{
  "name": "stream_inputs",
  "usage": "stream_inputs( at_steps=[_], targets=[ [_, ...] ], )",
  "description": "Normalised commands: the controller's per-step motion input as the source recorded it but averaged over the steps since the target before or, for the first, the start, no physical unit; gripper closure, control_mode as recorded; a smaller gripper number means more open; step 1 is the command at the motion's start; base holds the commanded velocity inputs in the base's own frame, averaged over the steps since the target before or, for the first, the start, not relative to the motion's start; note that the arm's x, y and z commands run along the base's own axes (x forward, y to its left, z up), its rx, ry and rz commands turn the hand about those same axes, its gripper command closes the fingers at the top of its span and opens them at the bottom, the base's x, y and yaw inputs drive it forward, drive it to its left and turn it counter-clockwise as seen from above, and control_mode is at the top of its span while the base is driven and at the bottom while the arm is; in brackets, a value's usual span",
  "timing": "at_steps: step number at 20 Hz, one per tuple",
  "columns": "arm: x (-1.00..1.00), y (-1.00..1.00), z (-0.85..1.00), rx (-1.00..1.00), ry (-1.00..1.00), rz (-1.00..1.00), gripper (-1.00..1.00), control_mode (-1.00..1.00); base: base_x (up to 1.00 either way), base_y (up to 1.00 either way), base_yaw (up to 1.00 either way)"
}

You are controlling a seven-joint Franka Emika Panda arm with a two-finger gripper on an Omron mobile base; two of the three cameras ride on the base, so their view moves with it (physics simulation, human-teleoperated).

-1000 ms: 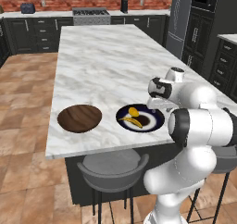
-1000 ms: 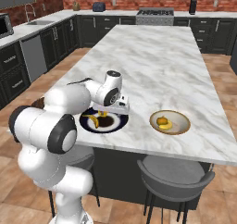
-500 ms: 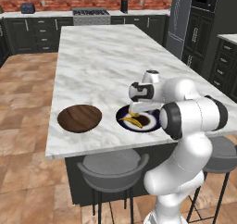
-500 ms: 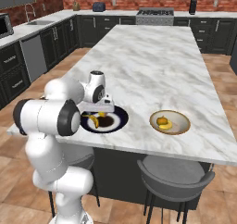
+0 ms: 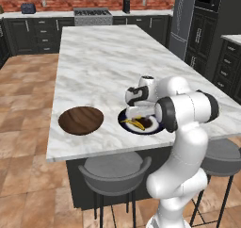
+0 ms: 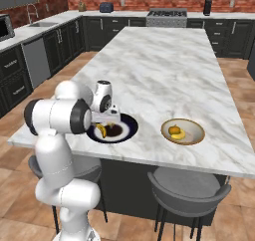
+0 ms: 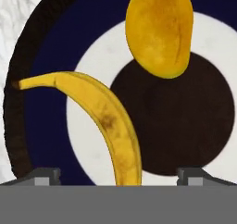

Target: Take the fruits from the plate on the dining counter and place two fruits in each bowl.

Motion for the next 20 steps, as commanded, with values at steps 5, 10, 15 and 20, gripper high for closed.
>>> stream_inputs(
  at_steps=[5,10,15,20],
  targets=[
    [0.07,0.0,-0.5,0.05,0.0,0.0,-1.0,-1.0,0.0,0.0,0.0],
    [0.07,0.0,-0.5,0.0,-0.01,0.0,-1.0,-1.0,0.0,0.0,0.0],
    [0.01,0.03,-0.24,0.0,-0.06,0.0,1.0,-1.0,0.0,0.0,0.0],
    [-0.09,0.03,0.08,0.0,-0.04,0.0,1.0,-1.0,0.0,0.0,0.0]
  ],
)
